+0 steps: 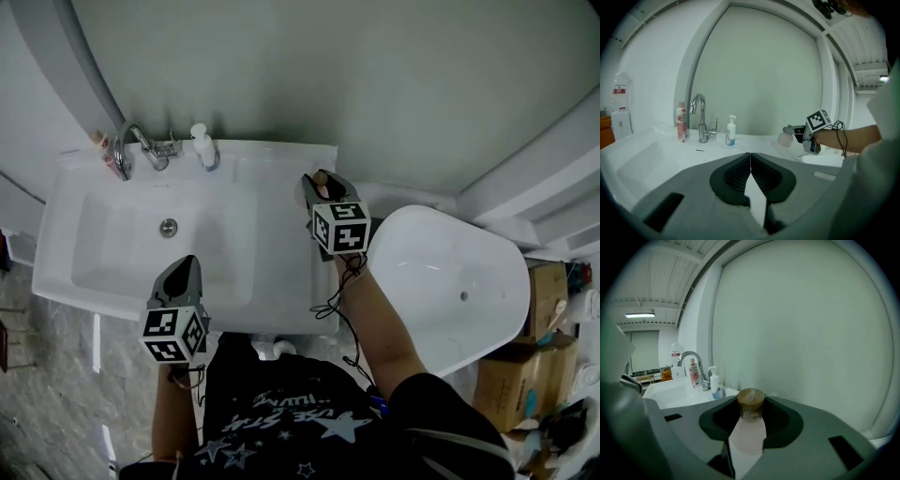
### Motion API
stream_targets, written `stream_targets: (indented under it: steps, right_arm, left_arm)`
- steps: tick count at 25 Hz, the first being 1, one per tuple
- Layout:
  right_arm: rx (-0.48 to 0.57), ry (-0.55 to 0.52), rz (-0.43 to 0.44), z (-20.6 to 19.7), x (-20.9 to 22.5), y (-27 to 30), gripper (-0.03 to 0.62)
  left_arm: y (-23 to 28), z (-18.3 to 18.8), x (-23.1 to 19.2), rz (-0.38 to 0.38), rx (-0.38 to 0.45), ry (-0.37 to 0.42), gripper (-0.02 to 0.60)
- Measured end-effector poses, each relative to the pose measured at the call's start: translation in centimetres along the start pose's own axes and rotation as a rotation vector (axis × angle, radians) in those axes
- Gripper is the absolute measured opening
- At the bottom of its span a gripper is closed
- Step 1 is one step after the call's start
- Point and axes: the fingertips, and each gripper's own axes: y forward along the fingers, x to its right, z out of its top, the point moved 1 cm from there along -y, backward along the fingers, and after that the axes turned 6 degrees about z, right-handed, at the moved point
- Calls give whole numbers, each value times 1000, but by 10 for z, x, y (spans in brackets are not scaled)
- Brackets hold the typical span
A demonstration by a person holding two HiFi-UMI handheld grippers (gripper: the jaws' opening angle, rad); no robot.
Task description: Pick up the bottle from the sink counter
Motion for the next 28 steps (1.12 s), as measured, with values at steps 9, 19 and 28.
stream_targets:
  steps: [9,19,28]
  right_arm:
    - [19,-48,187,-7,-34,-64,138]
    - [-3,-35,291,-41,-67,-98,138]
    - [4,-57,318,-47,-109,-140,138]
  left_arm:
    - [-73,-36,57,92,23,-47,20]
    - [-116,-59,75,144,24,-47,20]
    - [-179,-93,81,173,26,-90,20]
